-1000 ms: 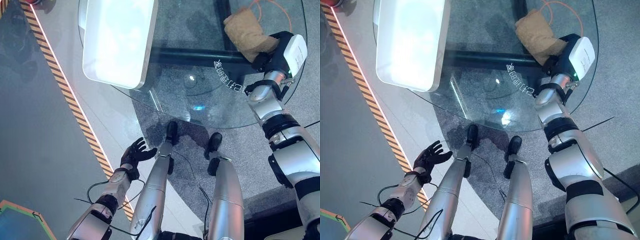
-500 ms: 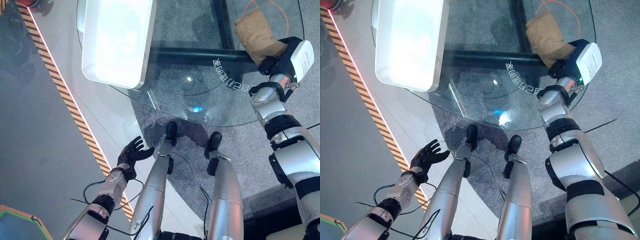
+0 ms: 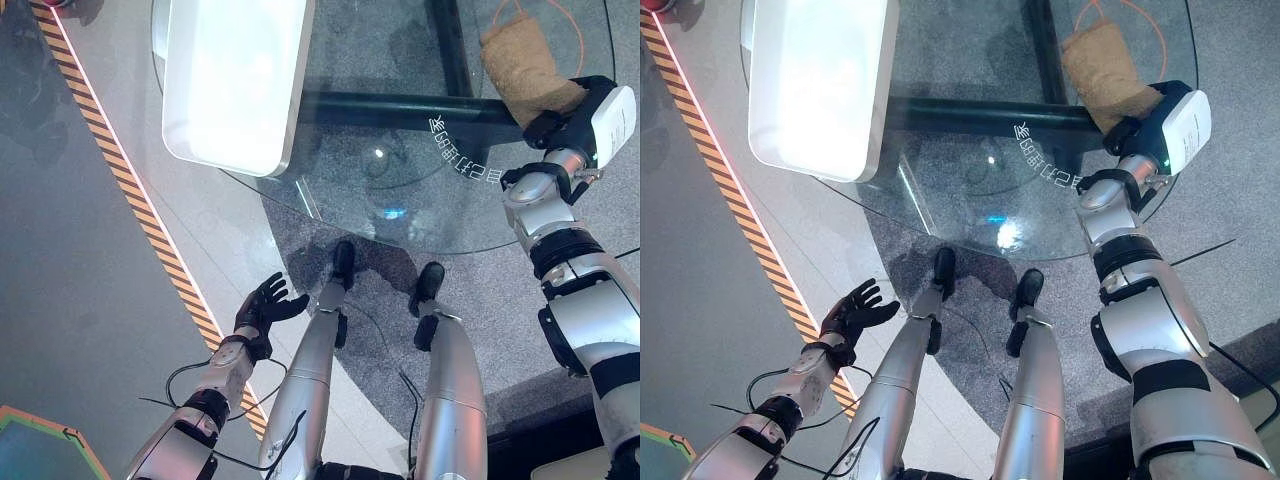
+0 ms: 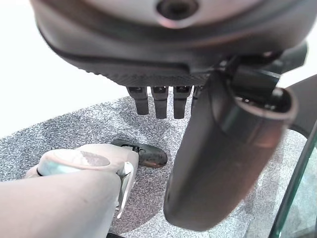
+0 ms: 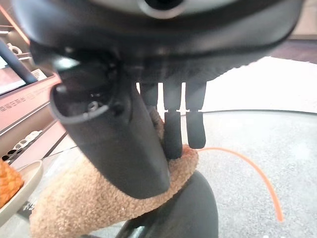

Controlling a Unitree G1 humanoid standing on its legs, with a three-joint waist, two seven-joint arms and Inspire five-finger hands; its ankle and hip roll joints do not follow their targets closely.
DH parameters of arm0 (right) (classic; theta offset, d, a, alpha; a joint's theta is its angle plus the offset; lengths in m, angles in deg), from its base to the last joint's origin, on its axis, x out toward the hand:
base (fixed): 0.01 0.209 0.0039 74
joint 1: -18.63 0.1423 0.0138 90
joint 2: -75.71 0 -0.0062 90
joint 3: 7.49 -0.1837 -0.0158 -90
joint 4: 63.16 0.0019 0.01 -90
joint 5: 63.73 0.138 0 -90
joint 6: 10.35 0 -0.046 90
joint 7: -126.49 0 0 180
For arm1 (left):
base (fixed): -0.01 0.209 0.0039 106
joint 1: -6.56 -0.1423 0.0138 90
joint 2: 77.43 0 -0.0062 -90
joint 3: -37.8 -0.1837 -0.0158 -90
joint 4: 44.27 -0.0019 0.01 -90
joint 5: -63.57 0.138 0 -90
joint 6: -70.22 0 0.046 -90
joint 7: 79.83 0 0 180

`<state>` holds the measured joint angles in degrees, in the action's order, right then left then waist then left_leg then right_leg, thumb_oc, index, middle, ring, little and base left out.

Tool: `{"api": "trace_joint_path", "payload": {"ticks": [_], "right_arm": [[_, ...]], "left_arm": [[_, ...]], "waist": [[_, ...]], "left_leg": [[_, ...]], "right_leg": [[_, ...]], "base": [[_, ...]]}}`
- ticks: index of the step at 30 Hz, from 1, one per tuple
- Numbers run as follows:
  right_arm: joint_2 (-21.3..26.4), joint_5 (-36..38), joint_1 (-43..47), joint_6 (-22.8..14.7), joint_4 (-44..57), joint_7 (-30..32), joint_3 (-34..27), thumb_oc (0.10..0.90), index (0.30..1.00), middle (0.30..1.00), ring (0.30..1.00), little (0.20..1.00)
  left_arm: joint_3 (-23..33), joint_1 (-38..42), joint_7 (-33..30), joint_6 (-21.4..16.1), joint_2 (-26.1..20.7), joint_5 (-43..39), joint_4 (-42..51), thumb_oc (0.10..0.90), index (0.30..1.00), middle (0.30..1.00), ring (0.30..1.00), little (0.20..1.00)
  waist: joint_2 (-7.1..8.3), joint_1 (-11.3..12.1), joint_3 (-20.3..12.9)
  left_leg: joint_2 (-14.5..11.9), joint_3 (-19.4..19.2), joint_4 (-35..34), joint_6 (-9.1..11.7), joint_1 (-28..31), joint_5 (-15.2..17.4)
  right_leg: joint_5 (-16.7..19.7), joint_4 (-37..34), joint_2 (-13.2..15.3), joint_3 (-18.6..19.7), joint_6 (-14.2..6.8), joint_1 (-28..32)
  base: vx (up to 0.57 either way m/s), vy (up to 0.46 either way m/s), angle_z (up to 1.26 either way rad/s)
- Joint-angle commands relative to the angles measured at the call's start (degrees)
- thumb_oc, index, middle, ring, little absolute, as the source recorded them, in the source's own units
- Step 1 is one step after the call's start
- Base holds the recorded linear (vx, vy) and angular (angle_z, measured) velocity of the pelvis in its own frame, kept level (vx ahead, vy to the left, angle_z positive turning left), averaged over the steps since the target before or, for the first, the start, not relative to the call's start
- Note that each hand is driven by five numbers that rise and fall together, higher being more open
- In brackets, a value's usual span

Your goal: Wipe the table with a cloth and put it in the basket.

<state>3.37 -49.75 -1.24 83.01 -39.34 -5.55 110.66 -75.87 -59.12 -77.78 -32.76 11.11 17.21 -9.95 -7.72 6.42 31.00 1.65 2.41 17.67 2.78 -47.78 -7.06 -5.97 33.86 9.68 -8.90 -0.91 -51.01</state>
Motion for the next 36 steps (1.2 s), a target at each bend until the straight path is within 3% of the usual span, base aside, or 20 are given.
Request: {"api": "trace_joint_path", "payload": {"ticks": [1, 8, 21, 31, 36], "right_arm": [[7.23, -0.39, 4.18, -2.21, -0.27, 3.24, 0.19, 0.100, 0.300, 0.300, 0.300, 0.200], [4.21, -7.61, 4.55, 1.48, 5.43, -6.29, 7.20, 0.100, 0.300, 0.300, 0.300, 0.200], [-2.50, -15.17, 1.91, 1.23, 14.98, -20.60, 15.23, 0.100, 0.300, 0.300, 0.300, 0.200], [-7.19, -16.41, -2.76, -1.31, 20.72, -29.35, 18.32, 0.100, 0.300, 0.300, 0.300, 0.200], [-9.38, -16.27, -5.58, -0.20, 26.46, -32.37, 19.86, 0.100, 0.300, 0.300, 0.300, 0.200]], "left_arm": [[1.91, -2.45, 0.60, -1.95, -2.24, -0.45, -1.49, 0.800, 0.900, 0.900, 0.900, 0.900], [1.96, -1.22, 0.07, -1.08, -2.31, 0.02, -1.00, 0.800, 0.900, 0.900, 0.900, 0.900], [2.30, -0.86, 0.34, -2.21, -0.99, 1.56, -2.13, 0.800, 0.900, 0.900, 0.900, 0.900], [2.06, -0.33, -1.44, -1.85, 0.52, 2.41, -1.33, 0.800, 0.900, 0.900, 0.900, 0.900], [2.13, -0.15, -2.44, -1.60, 1.34, 2.92, -1.01, 0.800, 0.900, 0.900, 0.900, 0.900]], "waist": [[-1.15, 0.11, -1.20], [-1.05, 0.34, -1.20], [-1.02, 0.84, -1.20], [-1.15, 0.52, -1.20], [-0.91, -0.07, -1.20]], "left_leg": [[1.48, -4.00, 4.66, -3.20, 0.86, 7.53], [1.66, -3.93, 4.51, -2.94, 0.80, 7.15], [2.18, -4.05, 3.91, -2.53, 1.45, 6.65], [2.17, -4.58, 3.38, -2.10, 1.83, 6.25], [2.15, -4.91, 3.21, -1.84, 1.72, 5.95]], "right_leg": [[2.80, -4.70, -3.12, -2.09, -0.24, 0.50], [2.89, -5.03, -2.96, -2.37, -0.26, 0.58], [2.10, -5.38, -3.13, -2.99, 0.15, 1.51], [1.81, -5.50, -3.09, -3.18, 0.27, 1.60], [1.99, -5.71, -3.28, -2.87, 0.26, 1.24]], "base": [[0.00, 0.000, 0.00], [0.00, 0.000, 0.00], [0.00, -0.001, -0.03], [0.00, 0.000, -0.02], [0.00, 0.000, 0.00]]}}
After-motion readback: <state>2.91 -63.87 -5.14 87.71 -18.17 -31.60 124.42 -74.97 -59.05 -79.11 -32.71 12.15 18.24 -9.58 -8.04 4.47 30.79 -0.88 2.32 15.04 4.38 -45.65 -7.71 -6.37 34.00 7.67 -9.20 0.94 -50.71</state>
